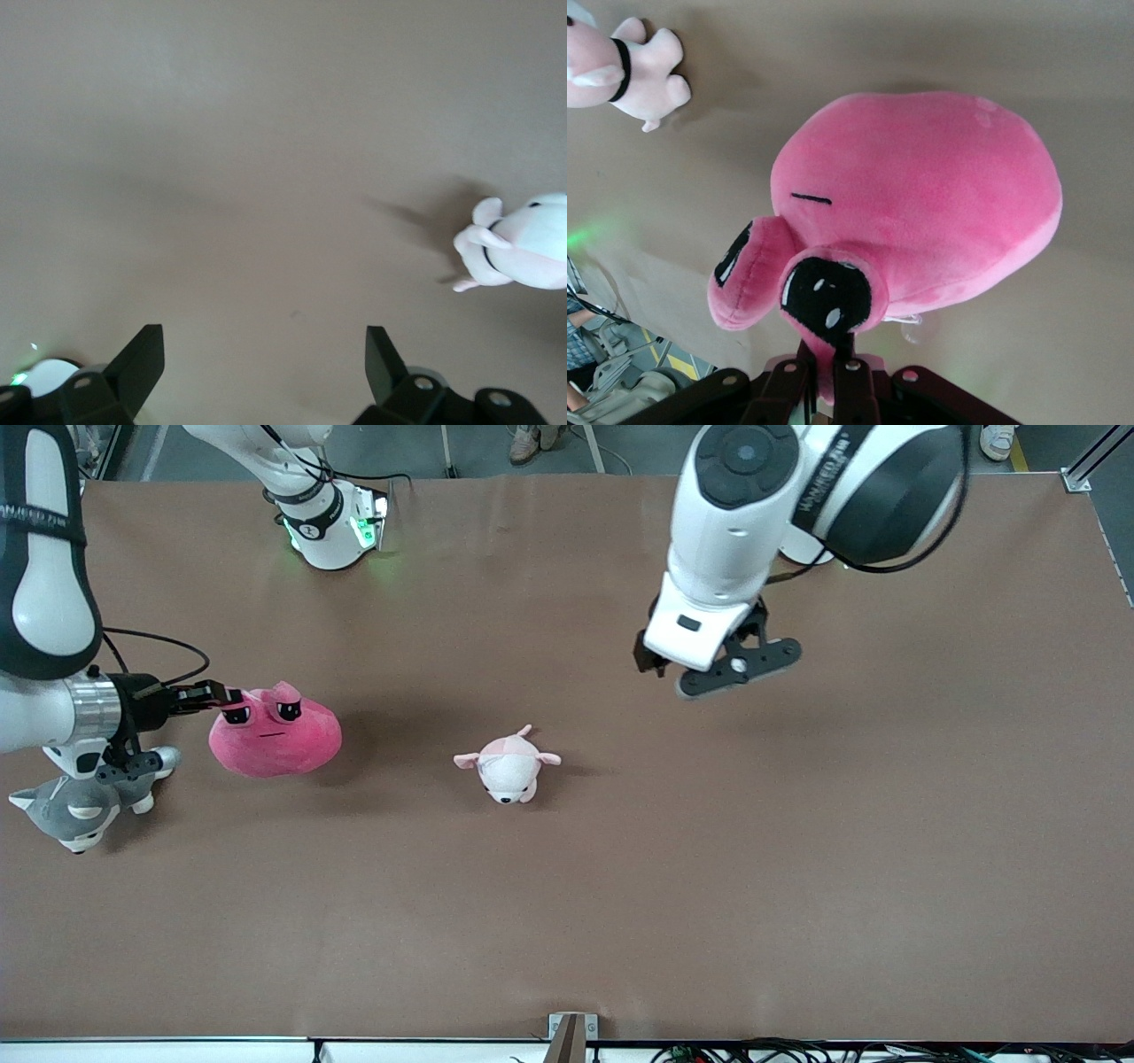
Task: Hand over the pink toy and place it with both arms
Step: 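Carry the pink plush beside the grey cat while the left gripper retracts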
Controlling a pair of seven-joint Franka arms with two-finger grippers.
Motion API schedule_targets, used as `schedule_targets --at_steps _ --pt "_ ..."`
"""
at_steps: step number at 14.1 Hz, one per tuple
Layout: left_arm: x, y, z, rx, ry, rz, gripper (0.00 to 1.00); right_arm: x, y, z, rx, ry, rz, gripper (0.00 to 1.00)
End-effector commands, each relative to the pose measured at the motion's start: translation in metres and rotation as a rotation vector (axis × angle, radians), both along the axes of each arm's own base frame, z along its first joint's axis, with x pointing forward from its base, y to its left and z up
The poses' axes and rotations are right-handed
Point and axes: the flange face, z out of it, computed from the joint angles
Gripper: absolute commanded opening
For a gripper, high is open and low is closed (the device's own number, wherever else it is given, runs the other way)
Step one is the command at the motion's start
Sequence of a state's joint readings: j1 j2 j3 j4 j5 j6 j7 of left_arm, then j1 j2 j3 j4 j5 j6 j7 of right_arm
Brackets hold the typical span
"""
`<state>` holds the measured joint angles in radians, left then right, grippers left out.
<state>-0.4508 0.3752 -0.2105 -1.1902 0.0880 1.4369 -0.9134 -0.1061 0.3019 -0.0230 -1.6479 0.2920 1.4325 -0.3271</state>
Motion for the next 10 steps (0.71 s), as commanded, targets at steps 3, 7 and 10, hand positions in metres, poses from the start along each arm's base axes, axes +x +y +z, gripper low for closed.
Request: schedule_targets --at_steps 3,7,10 --pt "0.016 0.057 0.029 0.005 -0.031 0.023 1.0 0.008 -0.025 -0.03 0.06 0.006 0.031 0.0" --pt "0.02 0.072 0.039 0.035 -0.065 -0.006 1.0 0.018 -0.042 -0.043 0.135 -0.008 -0.014 0.0" --pt "0.02 0.097 0.061 0.028 -0.091 -0.062 1.0 0.02 -0.046 -0.053 0.163 -0.004 -0.017 0.0"
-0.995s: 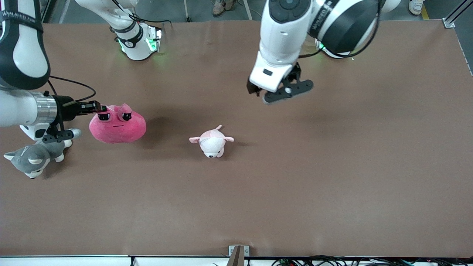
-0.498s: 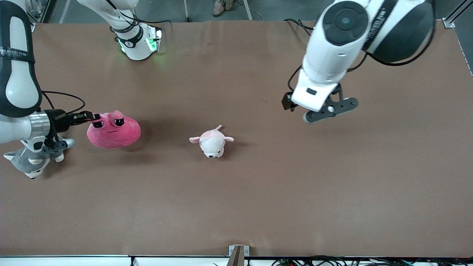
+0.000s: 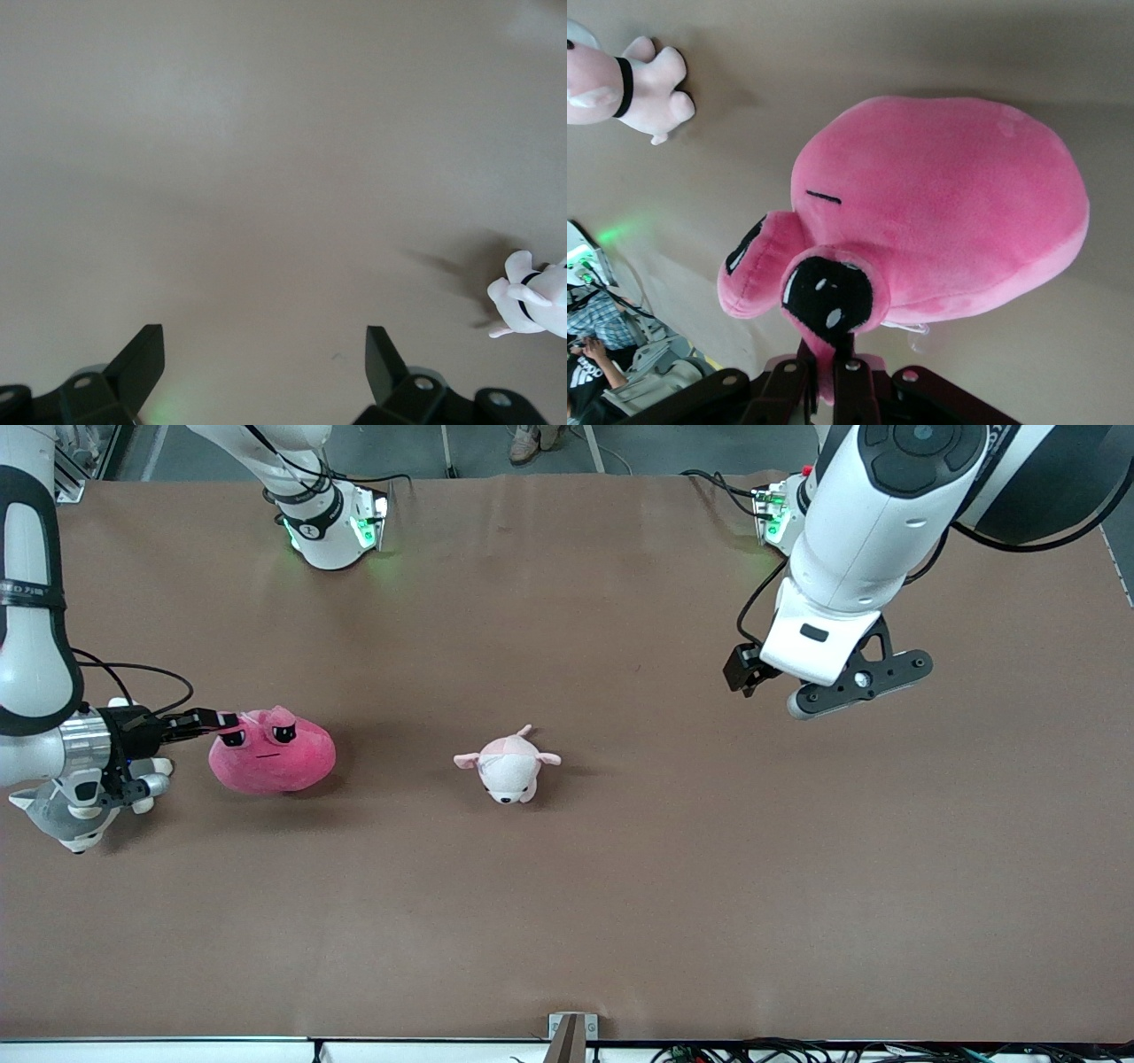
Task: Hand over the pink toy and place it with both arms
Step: 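Carry the pink plush beside the grey cat while the left gripper retracts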
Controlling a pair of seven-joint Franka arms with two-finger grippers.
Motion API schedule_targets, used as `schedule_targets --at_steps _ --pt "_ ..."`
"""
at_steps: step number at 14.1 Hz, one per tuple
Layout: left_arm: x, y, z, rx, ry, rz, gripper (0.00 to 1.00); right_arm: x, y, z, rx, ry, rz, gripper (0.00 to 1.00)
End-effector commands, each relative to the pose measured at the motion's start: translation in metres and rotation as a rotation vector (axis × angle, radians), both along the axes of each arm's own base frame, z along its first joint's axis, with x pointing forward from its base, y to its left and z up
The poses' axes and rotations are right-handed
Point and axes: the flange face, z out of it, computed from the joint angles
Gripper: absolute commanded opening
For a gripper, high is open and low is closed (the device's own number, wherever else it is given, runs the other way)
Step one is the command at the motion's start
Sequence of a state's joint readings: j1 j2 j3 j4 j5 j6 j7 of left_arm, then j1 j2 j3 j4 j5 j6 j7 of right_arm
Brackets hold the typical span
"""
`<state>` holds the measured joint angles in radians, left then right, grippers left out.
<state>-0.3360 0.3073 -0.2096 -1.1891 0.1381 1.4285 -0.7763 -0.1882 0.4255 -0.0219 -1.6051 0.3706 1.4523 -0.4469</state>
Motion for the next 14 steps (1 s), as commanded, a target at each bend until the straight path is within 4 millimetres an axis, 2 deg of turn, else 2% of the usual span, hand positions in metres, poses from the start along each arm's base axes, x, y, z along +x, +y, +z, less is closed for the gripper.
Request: schedule_targets --at_steps 1,3,4,7,9,13,14 --pt "-0.007 0.027 0.022 0.024 -0.001 -0.084 1.0 0.008 -0.004 0.001 0.032 -0.011 0.002 0.0" --pt "-0.004 0.06 0.036 0.025 0.003 -0.126 1.0 0.016 -0.012 0.004 0.028 -0.028 -0.009 0.0" --pt "-0.003 0.069 0.042 0.024 0.001 -0.16 1.0 0.018 -0.018 0.001 0.037 -0.026 -0.025 0.0" --pt "0.005 0.111 0.052 0.019 0.004 -0.252 1.0 0.025 -0.017 0.002 0.054 -0.039 -0.04 0.0" --pt "0.004 0.124 0.06 0.017 -0.005 -0.261 1.0 0.028 -0.018 0.0 0.053 -0.044 -0.041 0.0" --pt "-0.005 0.136 0.074 0.011 -0.011 -0.292 1.0 0.041 -0.019 -0.013 0.08 -0.041 -0.048 0.0" --pt "-0.002 0.152 0.075 0.011 0.004 -0.341 1.0 0.044 -0.018 -0.017 0.092 -0.04 -0.053 0.0"
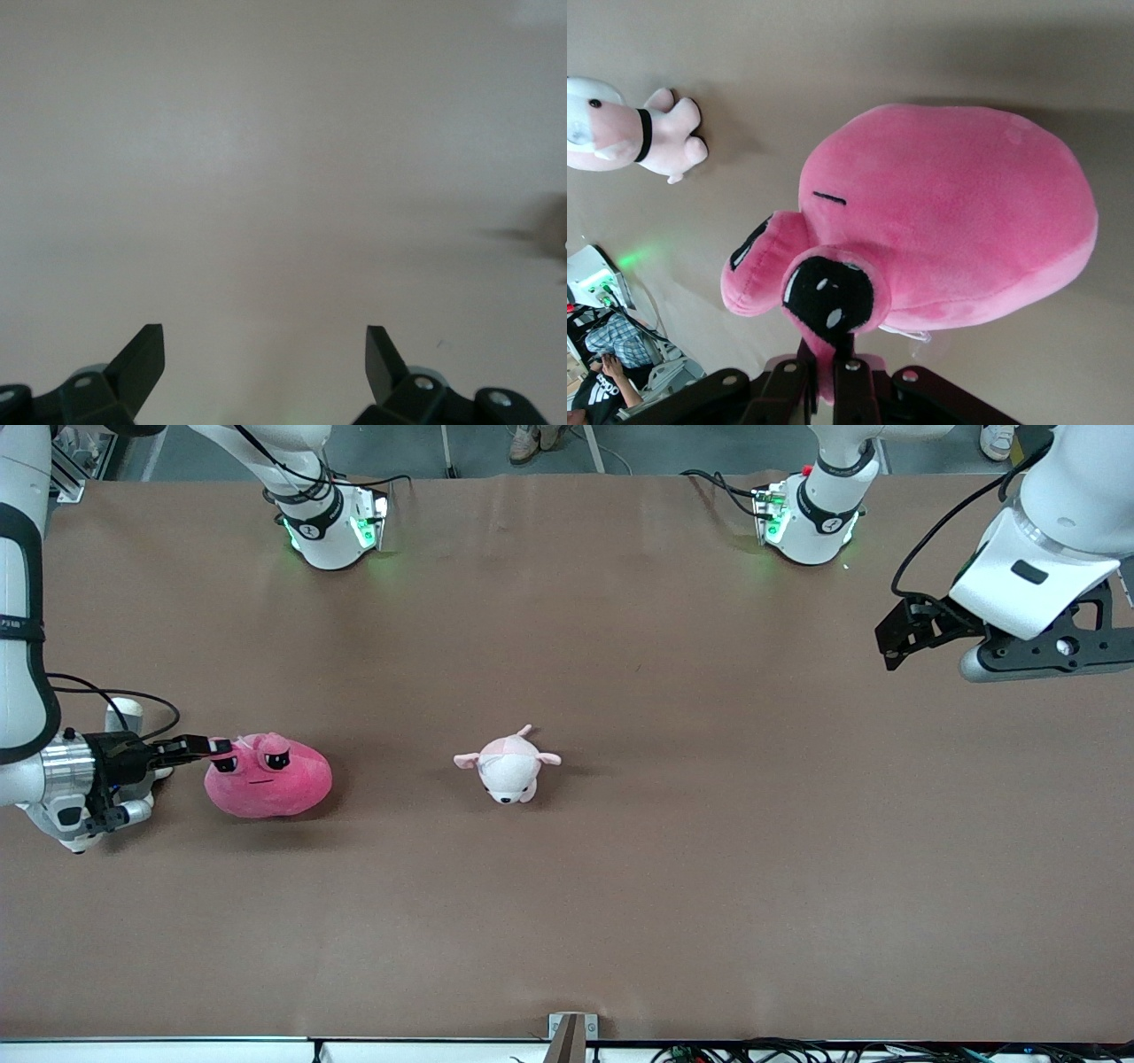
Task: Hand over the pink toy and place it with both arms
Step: 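Carry the pink plush beside the grey cat while the left gripper retracts, then lower the pink plush onto the table with the right gripper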
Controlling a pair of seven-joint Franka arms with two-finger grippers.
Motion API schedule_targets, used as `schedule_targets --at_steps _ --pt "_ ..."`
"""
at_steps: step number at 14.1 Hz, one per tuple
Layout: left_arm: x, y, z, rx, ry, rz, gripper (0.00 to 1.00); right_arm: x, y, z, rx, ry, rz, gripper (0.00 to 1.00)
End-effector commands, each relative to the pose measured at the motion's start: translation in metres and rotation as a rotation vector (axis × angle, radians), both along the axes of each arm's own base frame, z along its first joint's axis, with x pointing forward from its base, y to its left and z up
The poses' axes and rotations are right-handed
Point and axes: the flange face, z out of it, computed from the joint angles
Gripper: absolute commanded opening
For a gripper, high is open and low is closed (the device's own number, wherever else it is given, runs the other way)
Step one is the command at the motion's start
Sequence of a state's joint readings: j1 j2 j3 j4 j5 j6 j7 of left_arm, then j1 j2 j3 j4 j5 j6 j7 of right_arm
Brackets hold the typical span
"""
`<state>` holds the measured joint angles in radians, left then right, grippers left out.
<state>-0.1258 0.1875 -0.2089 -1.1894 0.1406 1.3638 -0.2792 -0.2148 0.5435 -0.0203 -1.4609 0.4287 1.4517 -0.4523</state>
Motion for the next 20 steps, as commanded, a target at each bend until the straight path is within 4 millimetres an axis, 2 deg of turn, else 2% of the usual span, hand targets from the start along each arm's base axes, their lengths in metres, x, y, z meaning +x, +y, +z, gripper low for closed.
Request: schedule_targets --at_steps 1,5,7,9,11,13,16,20 --pt "-0.007 0.039 0.012 0.011 0.018 -0.084 1.0 0.013 -0.002 -0.005 0.045 -0.006 -0.008 0.0" --pt "-0.026 0.058 0.008 -0.007 0.048 -0.095 1.0 0.016 -0.004 -0.008 0.045 -0.005 -0.009 0.0" --pt "-0.033 0.066 0.008 -0.024 0.039 -0.084 1.0 0.015 -0.011 -0.01 0.053 0.001 -0.019 0.0" --pt "-0.037 0.069 0.007 -0.045 0.045 -0.085 1.0 0.008 -0.013 -0.017 0.087 0.052 -0.011 0.0" --pt "-0.043 0.077 0.008 -0.055 0.047 -0.071 1.0 0.007 -0.013 -0.012 0.095 0.063 -0.004 0.0" --pt "-0.051 0.081 0.001 -0.069 0.053 -0.061 1.0 0.007 -0.013 -0.014 0.095 0.067 -0.003 0.0" --pt "-0.051 0.085 0.0 -0.083 0.048 -0.092 1.0 0.007 -0.021 -0.022 0.102 0.074 -0.016 0.0" --pt "-0.047 0.096 -0.002 -0.074 0.038 -0.124 1.0 0.008 -0.023 -0.021 0.126 0.068 -0.033 0.0"
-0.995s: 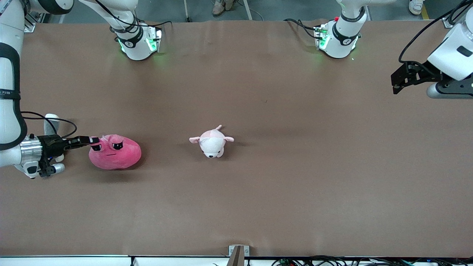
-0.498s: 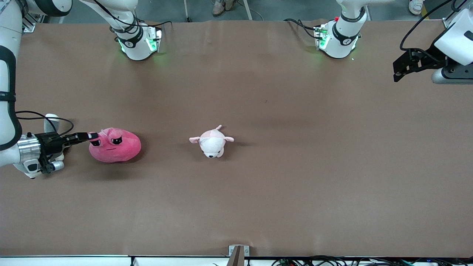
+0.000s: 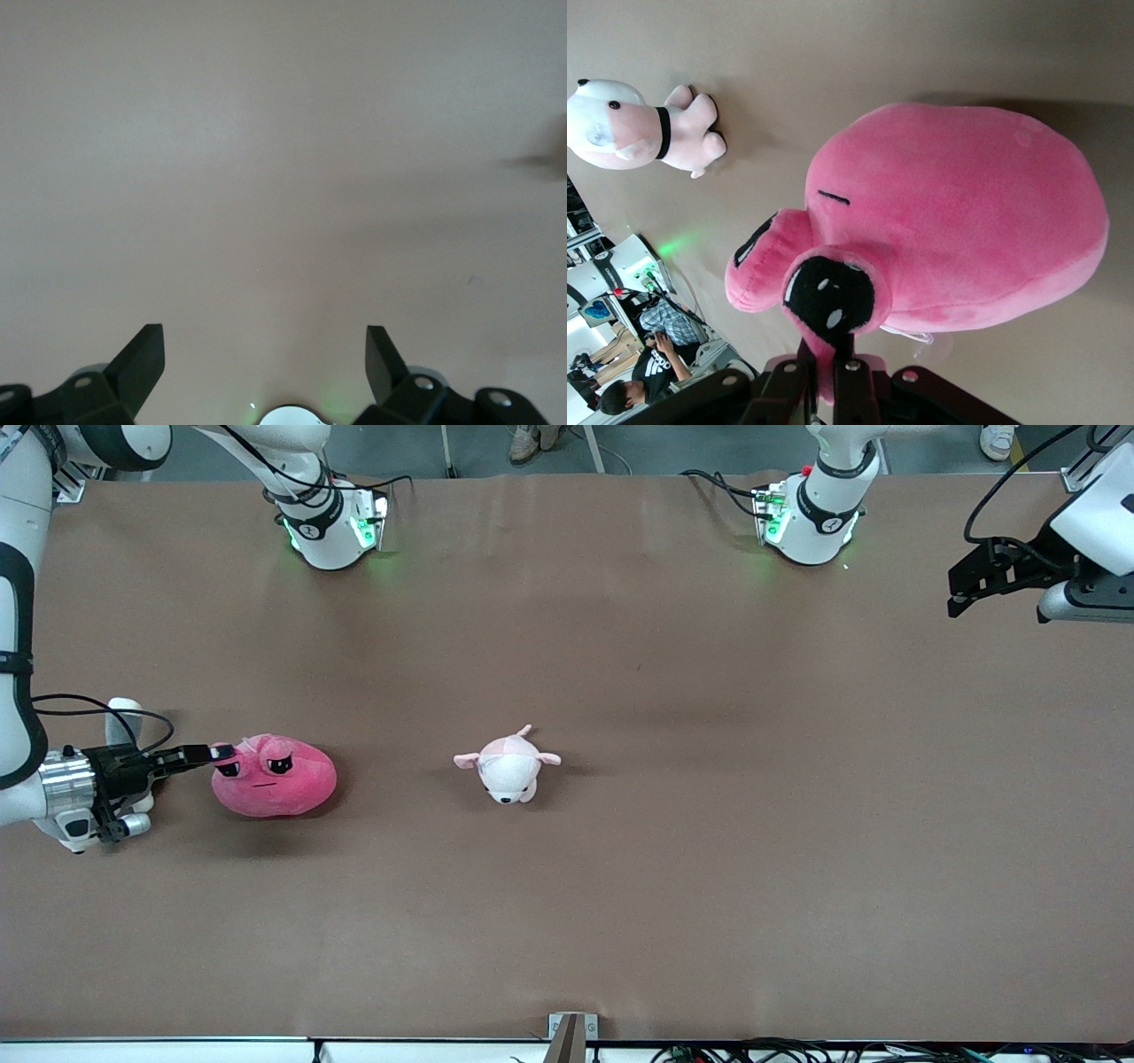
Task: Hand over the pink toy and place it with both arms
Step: 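Lower the pink plush onto the table with the right gripper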
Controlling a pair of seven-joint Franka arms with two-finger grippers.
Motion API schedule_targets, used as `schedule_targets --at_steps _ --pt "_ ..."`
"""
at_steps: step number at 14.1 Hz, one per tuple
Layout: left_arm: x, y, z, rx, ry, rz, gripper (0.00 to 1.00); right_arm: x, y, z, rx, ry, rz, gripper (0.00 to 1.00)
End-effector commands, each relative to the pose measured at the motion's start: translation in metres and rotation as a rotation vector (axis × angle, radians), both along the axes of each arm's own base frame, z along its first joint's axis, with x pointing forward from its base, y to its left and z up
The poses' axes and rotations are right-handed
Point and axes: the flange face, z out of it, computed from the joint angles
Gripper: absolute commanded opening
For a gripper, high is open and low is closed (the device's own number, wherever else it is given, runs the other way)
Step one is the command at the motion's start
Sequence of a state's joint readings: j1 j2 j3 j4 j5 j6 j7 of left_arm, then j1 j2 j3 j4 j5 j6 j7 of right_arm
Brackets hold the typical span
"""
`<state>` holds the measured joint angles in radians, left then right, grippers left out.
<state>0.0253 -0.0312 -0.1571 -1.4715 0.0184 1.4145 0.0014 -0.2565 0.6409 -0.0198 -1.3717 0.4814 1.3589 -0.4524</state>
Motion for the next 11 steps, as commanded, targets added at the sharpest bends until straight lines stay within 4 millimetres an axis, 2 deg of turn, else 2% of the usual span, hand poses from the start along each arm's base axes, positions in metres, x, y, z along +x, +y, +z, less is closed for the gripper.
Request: schedule_targets --at_steps 1,11 --pt "-0.0071 0.0035 0.002 -0.004 -0.014 -0.02 1.0 0.002 -0.0051 0.0037 0.043 -0.004 -0.012 0.0" --pt "-0.0082 0.0032 0.0013 -0.004 -0.01 -0.026 1.0 0.0005 0.0036 -0.0059 0.097 0.025 -0.012 0.0"
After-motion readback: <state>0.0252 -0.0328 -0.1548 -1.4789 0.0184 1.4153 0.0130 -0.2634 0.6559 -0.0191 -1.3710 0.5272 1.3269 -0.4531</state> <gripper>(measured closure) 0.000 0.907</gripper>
